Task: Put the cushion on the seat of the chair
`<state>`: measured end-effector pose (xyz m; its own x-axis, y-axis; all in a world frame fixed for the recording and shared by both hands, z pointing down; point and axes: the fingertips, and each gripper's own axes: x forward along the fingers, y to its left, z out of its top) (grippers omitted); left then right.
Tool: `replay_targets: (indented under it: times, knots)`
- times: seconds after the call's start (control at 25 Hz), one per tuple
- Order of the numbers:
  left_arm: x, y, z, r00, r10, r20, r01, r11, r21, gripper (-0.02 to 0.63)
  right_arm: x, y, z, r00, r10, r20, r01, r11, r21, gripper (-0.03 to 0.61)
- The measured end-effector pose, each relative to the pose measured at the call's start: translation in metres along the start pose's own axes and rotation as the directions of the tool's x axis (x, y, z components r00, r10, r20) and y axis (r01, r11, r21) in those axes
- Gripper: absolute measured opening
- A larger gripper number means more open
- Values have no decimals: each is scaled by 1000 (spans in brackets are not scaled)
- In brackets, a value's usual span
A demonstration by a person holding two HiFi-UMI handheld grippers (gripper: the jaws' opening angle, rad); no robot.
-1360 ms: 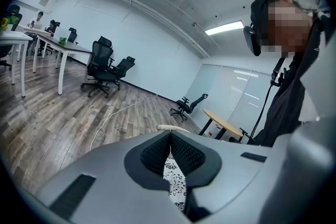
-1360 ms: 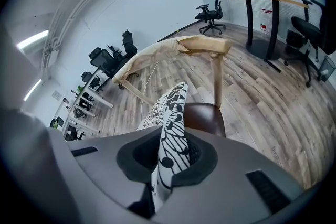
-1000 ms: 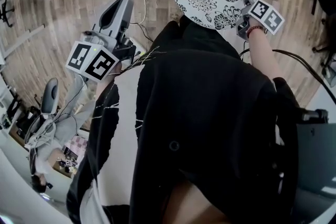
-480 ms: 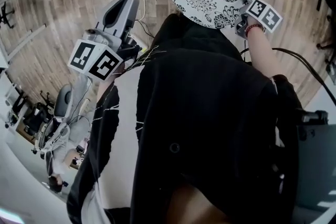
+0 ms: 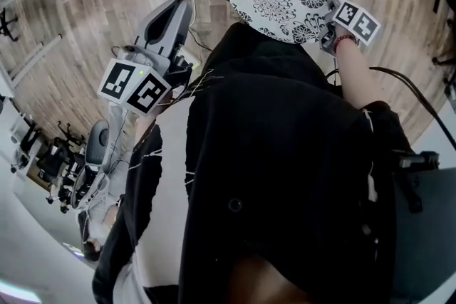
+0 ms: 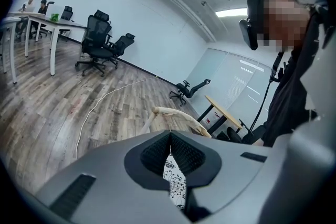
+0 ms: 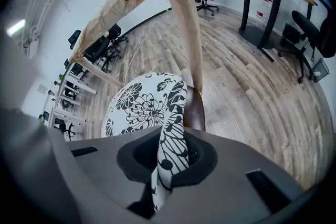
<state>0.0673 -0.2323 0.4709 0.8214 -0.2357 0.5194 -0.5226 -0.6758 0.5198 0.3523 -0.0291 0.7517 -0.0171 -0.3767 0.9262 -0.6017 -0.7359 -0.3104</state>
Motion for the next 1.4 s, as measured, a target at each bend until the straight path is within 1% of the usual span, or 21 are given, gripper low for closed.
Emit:
replay_targets:
  times: [0.16,0.32,0.56,0.68,0.8,0.88,1.08,1.2,1.4]
  knots:
    - [3,4,-6,1000,1,-5,-1,1000,-23,15,12,-6,-3,1000,-22,-21,22,1000,-6,25]
    - [4,0,-6,1000,-25,-11,24,999,-44,15,19,-8,-4,999,-29,-33,29,1000,-11,25]
    - [5,-1,-10,999,-35,-18,35,999,-37,15,29,-10,-3,999,-37,-12,37,998,-51,25]
    - [4,-2,-13,999,-40,-24,39,999,-28,15,32,-11,-5,999,-39,-23,38,998,-57,25]
    - [3,0,-15,999,-32,-15,32,999,-25,14,36,-12,-8,999,-37,-32,35,998,-48,25]
    - [2,3,-16,1000,-28,-1,28,999,-27,14,39,-14,-9,998,-54,-23,53,998,-37,25]
    - [0,6,-19,1000,-18,10,19,999,-51,14,44,-16,-10,996,-86,-20,85,995,-51,25]
    - [1,7,-19,1000,-21,10,21,998,-59,15,47,-18,-12,995,-89,-36,87,995,-41,25]
    - [0,8,-23,999,-18,38,22,995,-93,14,53,-22,-14,992,-109,-65,106,993,-45,25]
